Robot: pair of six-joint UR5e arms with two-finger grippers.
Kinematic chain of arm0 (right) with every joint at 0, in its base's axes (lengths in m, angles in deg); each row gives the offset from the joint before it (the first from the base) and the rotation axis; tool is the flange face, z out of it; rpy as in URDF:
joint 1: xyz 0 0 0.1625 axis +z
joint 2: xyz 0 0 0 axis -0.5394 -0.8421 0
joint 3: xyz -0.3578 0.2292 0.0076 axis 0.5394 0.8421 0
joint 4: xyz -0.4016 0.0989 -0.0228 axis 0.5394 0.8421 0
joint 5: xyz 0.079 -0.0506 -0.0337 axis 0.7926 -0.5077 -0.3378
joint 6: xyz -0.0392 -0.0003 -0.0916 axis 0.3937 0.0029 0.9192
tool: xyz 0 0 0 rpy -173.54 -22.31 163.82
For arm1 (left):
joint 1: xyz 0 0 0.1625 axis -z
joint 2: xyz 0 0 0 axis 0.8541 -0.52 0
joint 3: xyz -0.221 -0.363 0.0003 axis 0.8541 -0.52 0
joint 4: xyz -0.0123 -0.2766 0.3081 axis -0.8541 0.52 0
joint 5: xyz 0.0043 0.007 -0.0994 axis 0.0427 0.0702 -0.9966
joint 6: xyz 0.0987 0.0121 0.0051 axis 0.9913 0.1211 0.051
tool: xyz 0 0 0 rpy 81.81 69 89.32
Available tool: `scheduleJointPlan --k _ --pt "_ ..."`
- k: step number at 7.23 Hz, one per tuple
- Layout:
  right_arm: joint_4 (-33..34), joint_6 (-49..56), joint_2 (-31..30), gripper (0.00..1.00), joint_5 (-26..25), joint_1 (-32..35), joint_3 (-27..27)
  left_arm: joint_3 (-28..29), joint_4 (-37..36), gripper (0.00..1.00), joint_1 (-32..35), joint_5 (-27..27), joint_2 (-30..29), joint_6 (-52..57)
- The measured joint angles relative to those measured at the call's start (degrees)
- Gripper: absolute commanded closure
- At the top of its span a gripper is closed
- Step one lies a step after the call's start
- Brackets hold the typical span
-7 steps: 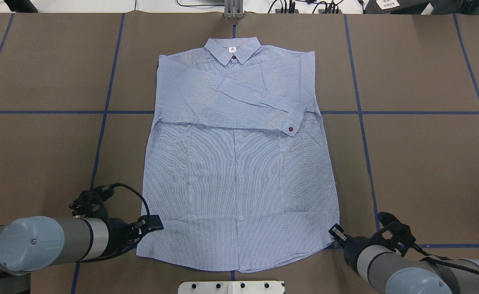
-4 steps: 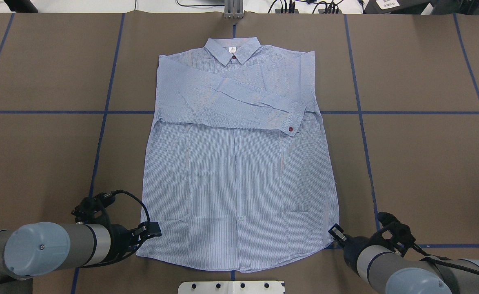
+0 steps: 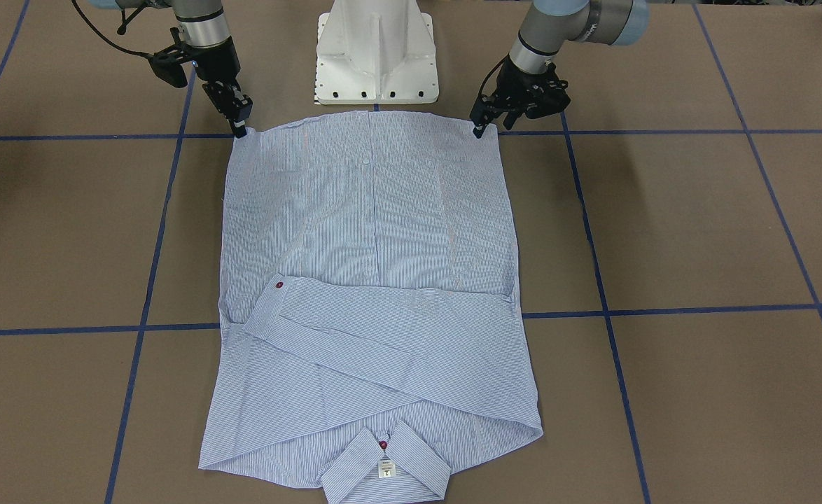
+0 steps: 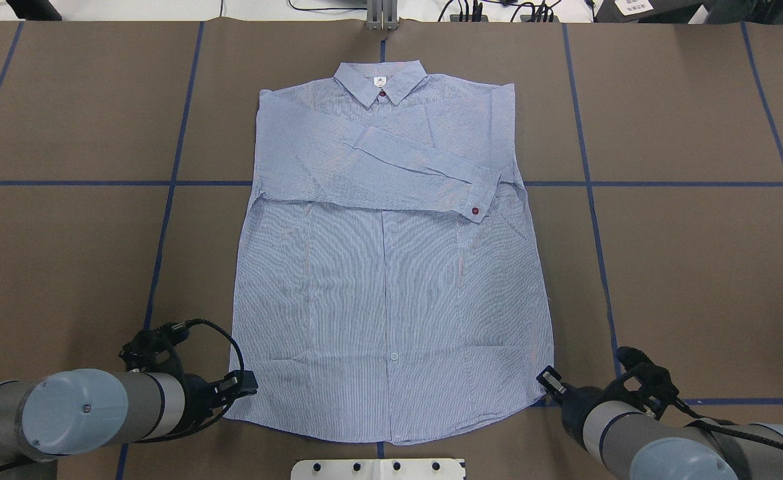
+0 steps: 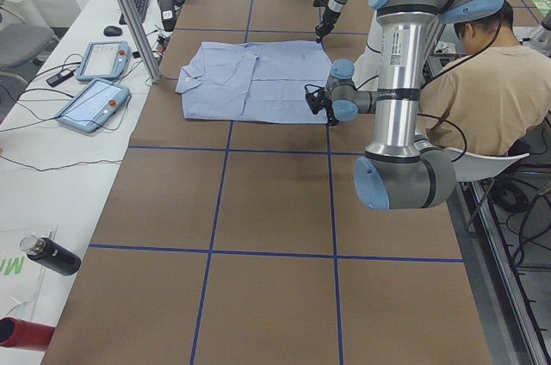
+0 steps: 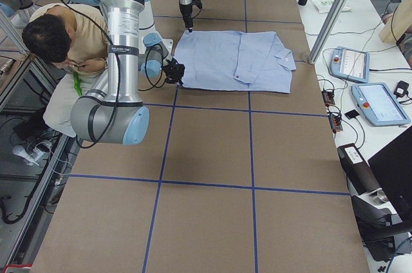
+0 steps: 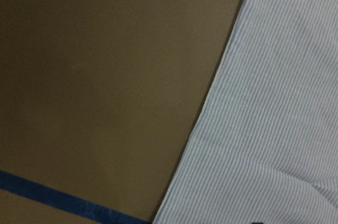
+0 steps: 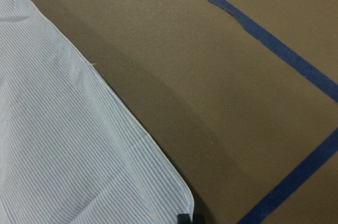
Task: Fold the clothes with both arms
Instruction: 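Grasp the hem corners with both grippers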
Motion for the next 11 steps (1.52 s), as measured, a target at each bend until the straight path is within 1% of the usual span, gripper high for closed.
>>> scheduleJointPlan --k 3,5,8,9,10,11 --pt "0.0 0.0 0.0 1.0 0.0 0.0 0.0 0.7 -0.1 0.22 -0.3 -0.1 -0.1 -0.4" --pt "0.0 0.0 0.0 1.0 0.0 0.0 -0.1 0.4 -0.1 0.22 -0.4 -0.1 -0.2 -0.5" --pt "0.0 -0.1 -0.1 1.0 0.0 0.0 0.0 0.0 -0.1 0.28 -0.6 -0.1 -0.1 -1.0" --pt "0.0 -0.1 -0.1 1.0 0.0 0.0 0.1 0.1 -0.2 0.39 -0.8 -0.1 -0.1 -1.2" --pt "0.0 -0.1 0.0 1.0 0.0 0.0 0.1 0.2 -0.2 0.54 -1.1 -0.1 0.0 -1.6" --pt "0.0 -0.2 0.0 1.0 0.0 0.0 0.2 0.2 -0.2 0.66 -1.2 -0.1 0.0 -2.2"
